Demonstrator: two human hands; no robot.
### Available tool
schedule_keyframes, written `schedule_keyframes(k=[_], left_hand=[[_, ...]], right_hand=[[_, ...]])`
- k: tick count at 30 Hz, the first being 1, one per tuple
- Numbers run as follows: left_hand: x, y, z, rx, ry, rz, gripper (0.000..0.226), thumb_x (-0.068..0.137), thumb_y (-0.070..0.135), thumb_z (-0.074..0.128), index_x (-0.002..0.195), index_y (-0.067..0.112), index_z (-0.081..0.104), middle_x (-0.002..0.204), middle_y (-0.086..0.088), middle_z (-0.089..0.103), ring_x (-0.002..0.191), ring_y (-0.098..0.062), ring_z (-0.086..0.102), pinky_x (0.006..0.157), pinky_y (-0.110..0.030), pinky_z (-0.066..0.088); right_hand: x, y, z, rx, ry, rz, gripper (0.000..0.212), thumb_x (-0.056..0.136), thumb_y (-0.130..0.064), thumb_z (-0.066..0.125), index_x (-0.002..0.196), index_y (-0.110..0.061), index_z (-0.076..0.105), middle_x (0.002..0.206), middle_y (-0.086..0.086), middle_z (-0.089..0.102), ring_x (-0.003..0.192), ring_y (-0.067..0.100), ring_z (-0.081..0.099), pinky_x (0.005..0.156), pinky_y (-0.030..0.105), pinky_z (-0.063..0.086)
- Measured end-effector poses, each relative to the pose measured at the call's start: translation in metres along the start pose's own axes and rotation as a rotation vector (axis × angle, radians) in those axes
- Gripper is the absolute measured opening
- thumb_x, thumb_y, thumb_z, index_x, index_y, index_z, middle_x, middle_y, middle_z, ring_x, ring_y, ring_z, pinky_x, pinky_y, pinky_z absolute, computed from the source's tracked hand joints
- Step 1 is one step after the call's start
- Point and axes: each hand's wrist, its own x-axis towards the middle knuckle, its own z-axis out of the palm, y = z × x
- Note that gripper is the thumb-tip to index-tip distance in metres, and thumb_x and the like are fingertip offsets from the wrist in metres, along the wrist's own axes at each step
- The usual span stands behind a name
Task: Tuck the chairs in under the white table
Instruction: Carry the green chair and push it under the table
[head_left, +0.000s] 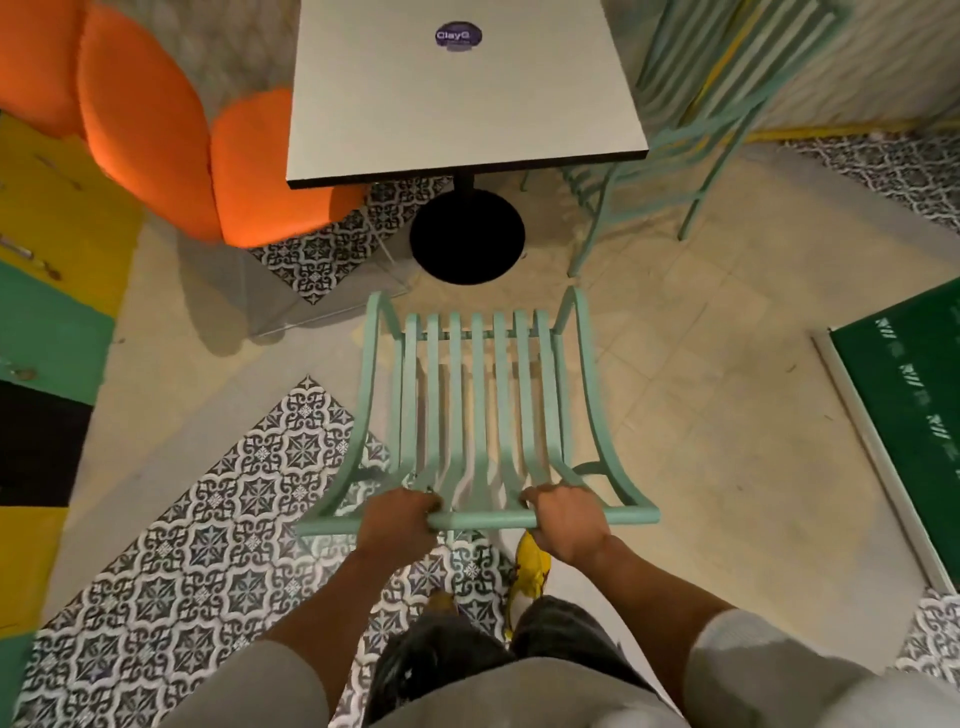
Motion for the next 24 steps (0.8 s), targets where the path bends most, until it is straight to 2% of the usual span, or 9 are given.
schedule_keyframes(k=[5, 9, 15, 18, 21, 24], left_hand=[[0.037, 0.012, -0.024, -0.034, 0.005, -0.055, 0.040, 0.093, 0.037, 0.064, 0.132, 0.043, 0.071, 0.117, 0.008, 0.079, 0.106, -0.016, 0.075, 0.096, -0.036, 0.060], [0.066, 0.016, -0.042, -0.029, -0.010, -0.085, 0.047, 0.091, 0.038, 0.066, 0.138, 0.044, 0.067, 0.118, 0.006, 0.078, 0.109, -0.019, 0.073, 0.096, -0.035, 0.060], [0.112, 0.003, -0.067, -0.031, 0.013, -0.058, 0.036, 0.090, 0.038, 0.066, 0.125, 0.040, 0.073, 0.103, 0.009, 0.077, 0.095, -0.014, 0.073, 0.088, -0.035, 0.062], [0.139, -0.011, -0.085, -0.032, 0.010, -0.036, 0.039, 0.089, 0.040, 0.069, 0.128, 0.040, 0.072, 0.104, 0.008, 0.077, 0.095, -0.015, 0.074, 0.086, -0.035, 0.063], [0.164, -0.026, -0.103, -0.066, 0.008, -0.018, 0.038, 0.092, 0.044, 0.071, 0.129, 0.040, 0.072, 0.105, 0.009, 0.079, 0.093, -0.012, 0.074, 0.082, -0.029, 0.061], [0.188, -0.041, -0.119, -0.061, 0.010, -0.002, 0.039, 0.092, 0.040, 0.070, 0.131, 0.039, 0.072, 0.106, 0.008, 0.079, 0.094, -0.012, 0.074, 0.085, -0.030, 0.061]], right_hand=[[0.038, 0.032, -0.026, -0.025, -0.010, -0.050, 0.034, 0.098, -0.040, 0.062, 0.130, -0.029, 0.065, 0.118, 0.000, 0.073, 0.103, 0.028, 0.073, 0.088, 0.038, 0.057], [0.068, 0.050, -0.047, -0.039, -0.034, -0.066, 0.032, 0.099, -0.038, 0.062, 0.130, -0.029, 0.064, 0.118, 0.001, 0.072, 0.104, 0.029, 0.071, 0.089, 0.040, 0.056], [0.119, 0.064, -0.076, -0.034, -0.055, -0.048, 0.036, 0.097, -0.038, 0.064, 0.133, -0.031, 0.064, 0.121, 0.001, 0.073, 0.108, 0.029, 0.071, 0.094, 0.041, 0.058], [0.146, 0.064, -0.091, -0.011, -0.040, -0.021, 0.035, 0.098, -0.035, 0.064, 0.133, -0.032, 0.064, 0.121, 0.001, 0.073, 0.109, 0.028, 0.071, 0.094, 0.041, 0.058], [0.172, 0.062, -0.107, 0.000, -0.031, -0.003, 0.036, 0.100, -0.037, 0.063, 0.135, -0.033, 0.063, 0.124, 0.000, 0.073, 0.111, 0.028, 0.070, 0.095, 0.041, 0.057], [0.198, 0.059, -0.121, 0.004, -0.024, 0.013, 0.036, 0.100, -0.036, 0.061, 0.136, -0.033, 0.063, 0.124, 0.000, 0.073, 0.111, 0.027, 0.070, 0.094, 0.040, 0.056]])
